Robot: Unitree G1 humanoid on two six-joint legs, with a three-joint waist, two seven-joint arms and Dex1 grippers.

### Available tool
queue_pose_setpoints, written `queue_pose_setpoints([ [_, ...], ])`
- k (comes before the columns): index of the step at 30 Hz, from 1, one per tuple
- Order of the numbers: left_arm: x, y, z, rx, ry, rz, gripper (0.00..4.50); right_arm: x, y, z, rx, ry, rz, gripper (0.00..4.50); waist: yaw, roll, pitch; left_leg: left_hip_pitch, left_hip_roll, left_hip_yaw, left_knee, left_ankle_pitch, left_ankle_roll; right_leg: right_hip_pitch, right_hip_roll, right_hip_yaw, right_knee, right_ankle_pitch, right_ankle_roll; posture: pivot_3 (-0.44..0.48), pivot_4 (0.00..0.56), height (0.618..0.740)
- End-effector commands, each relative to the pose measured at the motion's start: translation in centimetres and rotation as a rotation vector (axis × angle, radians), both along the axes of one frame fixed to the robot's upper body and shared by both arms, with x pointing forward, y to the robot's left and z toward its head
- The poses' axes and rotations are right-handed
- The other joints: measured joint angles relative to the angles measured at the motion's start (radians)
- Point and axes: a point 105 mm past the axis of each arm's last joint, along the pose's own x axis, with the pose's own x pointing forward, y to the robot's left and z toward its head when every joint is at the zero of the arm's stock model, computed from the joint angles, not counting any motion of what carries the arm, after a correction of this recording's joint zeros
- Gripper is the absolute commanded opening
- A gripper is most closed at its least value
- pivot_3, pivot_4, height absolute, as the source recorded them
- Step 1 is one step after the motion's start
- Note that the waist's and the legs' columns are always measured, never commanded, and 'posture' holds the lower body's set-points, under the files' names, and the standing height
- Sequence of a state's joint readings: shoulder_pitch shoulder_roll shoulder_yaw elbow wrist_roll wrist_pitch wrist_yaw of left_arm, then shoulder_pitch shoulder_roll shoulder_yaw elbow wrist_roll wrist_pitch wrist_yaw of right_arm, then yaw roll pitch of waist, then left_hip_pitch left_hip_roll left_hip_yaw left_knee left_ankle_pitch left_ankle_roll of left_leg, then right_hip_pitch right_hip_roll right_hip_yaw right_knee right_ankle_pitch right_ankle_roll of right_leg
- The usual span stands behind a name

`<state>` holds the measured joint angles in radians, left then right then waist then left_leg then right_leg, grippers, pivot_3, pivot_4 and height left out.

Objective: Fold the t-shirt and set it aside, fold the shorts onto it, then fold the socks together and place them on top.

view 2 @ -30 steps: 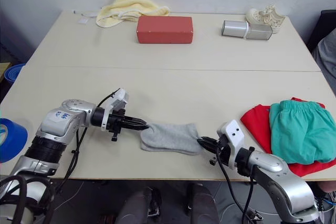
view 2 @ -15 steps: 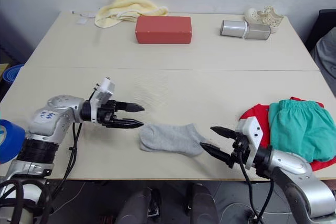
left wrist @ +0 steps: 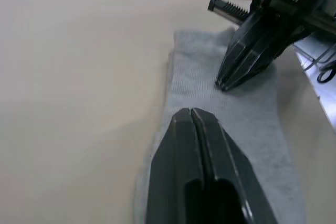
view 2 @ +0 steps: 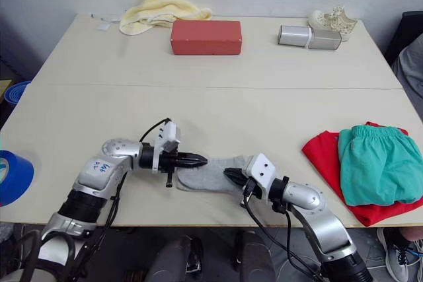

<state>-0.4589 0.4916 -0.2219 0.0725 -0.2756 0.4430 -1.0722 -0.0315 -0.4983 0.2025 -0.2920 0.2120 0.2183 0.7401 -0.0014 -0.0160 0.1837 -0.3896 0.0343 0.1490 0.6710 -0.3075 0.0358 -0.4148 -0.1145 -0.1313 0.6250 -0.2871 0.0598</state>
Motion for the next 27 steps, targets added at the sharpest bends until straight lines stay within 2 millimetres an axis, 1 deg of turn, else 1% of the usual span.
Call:
queue_pose_setpoints([
  [1, -0.3, 0.5, -0.4, 0.048, -0.081, 0.002, 0.03, 0.1, -1.6, -0.9, -0.057, -0.027, -0.024, 0.0, 0.0, 0.0, 0.0, 0.0, 0.0, 0.0, 0.0, 0.0, 0.0, 0.0, 0.0, 0.0, 0.0, 0.0, 0.0, 0.0, 0.15, 0.74],
  [4, -0.3, 1.2, -1.4, 0.1, -0.123, 0.012, 0.03, 0.1, -2.6, -1.3, -0.068, -0.03, -0.053, 0.0, 0.001, 0.0, 0.0, 0.002, 0.0, 0.0, -0.001, 0.0, 0.0, 0.002, -0.001, 0.0, 0.0, 0.0, 0.0, 0.0, 0.15, 0.74],
  [6, 0.3, 1.7, -1.4, 0.101, -0.152, 0.054, 0.03, 0.3, -3.4, -1.2, -0.053, -0.032, -0.09, 0.0, 0.002, 0.0, 0.0, 0.003, 0.0, -0.001, -0.001, 0.0, 0.0, 0.003, -0.001, 0.0, -0.001, 0.0, 0.0, 0.0, 0.15, 0.74],
  [9, 0.9, 2.0, -0.4, 0.037, -0.211, 0.085, 0.03, 0.3, -4.2, -0.7, -0.017, -0.05, -0.124, 0.0, 0.002, 0.0, 0.0, 0.003, 0.0, -0.001, -0.001, 0.0, 0.0, 0.003, -0.002, 0.0, -0.001, 0.0, 0.0, 0.0, 0.15, 0.74],
  [11, 0.8, 1.8, 0.4, -0.025, -0.243, 0.064, 0.03, 0.1, -4.3, -0.4, -0.001, -0.066, -0.111, 0.0, 0.002, 0.0, 0.0, 0.003, 0.0, -0.001, -0.001, 0.0, 0.0, 0.003, -0.002, 0.0, 0.0, 0.0, 0.0, 0.0, 0.15, 0.74],
  [14, 0.5, 1.4, 1.8, -0.131, -0.255, 0.048, 0.03, -0.4, -3.8, 0.5, 0.035, -0.106, -0.07, 0.0, 0.002, 0.0, 0.0, 0.003, 0.0, -0.001, -0.001, 0.0, 0.0, 0.003, -0.002, 0.0, 0.0, 0.0, 0.0, 0.0, 0.15, 0.74],
  [16, -0.6, 0.9, 2.4, -0.161, -0.231, -0.031, 0.03, -0.7, -2.8, 1.4, 0.079, -0.133, -0.027, 0.0, 0.001, 0.0, 0.0, 0.003, 0.0, -0.001, -0.002, 0.0, 0.0, 0.002, -0.002, 0.0, -0.001, 0.0, 0.0, 0.0, 0.15, 0.74],
  [18, -1.5, 0.5, 2.7, -0.172, -0.212, -0.091, 0.03, -1.0, -1.7, 1.8, 0.092, -0.151, 0.022, 0.0, 0.0, 0.0, 0.0, 0.003, 0.0, -0.001, -0.002, 0.0, 0.0, 0.002, -0.001, 0.0, -0.001, 0.0, 0.0, 0.0, 0.15, 0.74],
  [19, -1.9, 0.4, 2.5, -0.164, -0.211, -0.107, 0.03, -1.1, -1.2, 1.7, 0.09, -0.148, 0.042, 0.0, -0.001, 0.0, 0.0, 0.003, 0.0, -0.001, -0.002, 0.0, 0.0, 0.002, -0.001, 0.0, -0.001, 0.0, 0.0, 0.0, 0.15, 0.74],
  [21, -2.1, 0.4, 2.4, -0.152, -0.21, -0.119, 0.03, -1.1, -0.7, 1.6, 0.087, -0.142, 0.058, 0.0, -0.001, 0.0, 0.0, 0.003, 0.0, -0.001, -0.002, 0.001, -0.001, 0.002, -0.001, 0.0, -0.001, 0.0, 0.0, 0.0, 0.15, 0.74],
  [23, -2.4, 0.5, 1.3, -0.1, -0.201, -0.105, 0.03, -1.2, 0.1, 1.3, 0.08, -0.135, 0.08, 0.0, -0.002, 0.0, 0.0, 0.003, 0.0, -0.001, -0.002, 0.001, 0.0, 0.002, -0.001, 0.0, 0.0, 0.0, 0.0, 0.0, 0.15, 0.74],
  [24, -2.4, 0.7, 0.4, -0.061, -0.201, -0.083, 0.03, -1.3, 0.3, 0.8, 0.06, -0.127, 0.094, 0.0, -0.002, 0.0, 0.0, 0.003, 0.0, -0.001, -0.003, 0.001, -0.001, 0.002, -0.001, 0.0, -0.001, 0.0, 0.0, 0.0, 0.15, 0.74],
  [25, -2.4, 0.8, -0.2, -0.035, -0.202, -0.069, 0.03, -1.4, 0.5, 0.4, 0.045, -0.121, 0.103, 0.0, -0.002, 0.0, 0.0, 0.003, 0.0, -0.001, -0.003, 0.001, -0.001, 0.002, -0.001, 0.0, -0.001, 0.0, 0.0, 0.0, 0.15, 0.74],
  [27, -2.2, 1.2, -0.7, -0.011, -0.198, -0.029, 0.03, -1.2, 0.0, -0.4, 0.017, -0.093, 0.079, 0.0, -0.001, 0.0, 0.0, 0.003, 0.0, -0.001, -0.003, 0.001, 0.0, 0.002, -0.001, 0.0, -0.001, 0.0, 0.0, 0.0, 0.15, 0.74],
])
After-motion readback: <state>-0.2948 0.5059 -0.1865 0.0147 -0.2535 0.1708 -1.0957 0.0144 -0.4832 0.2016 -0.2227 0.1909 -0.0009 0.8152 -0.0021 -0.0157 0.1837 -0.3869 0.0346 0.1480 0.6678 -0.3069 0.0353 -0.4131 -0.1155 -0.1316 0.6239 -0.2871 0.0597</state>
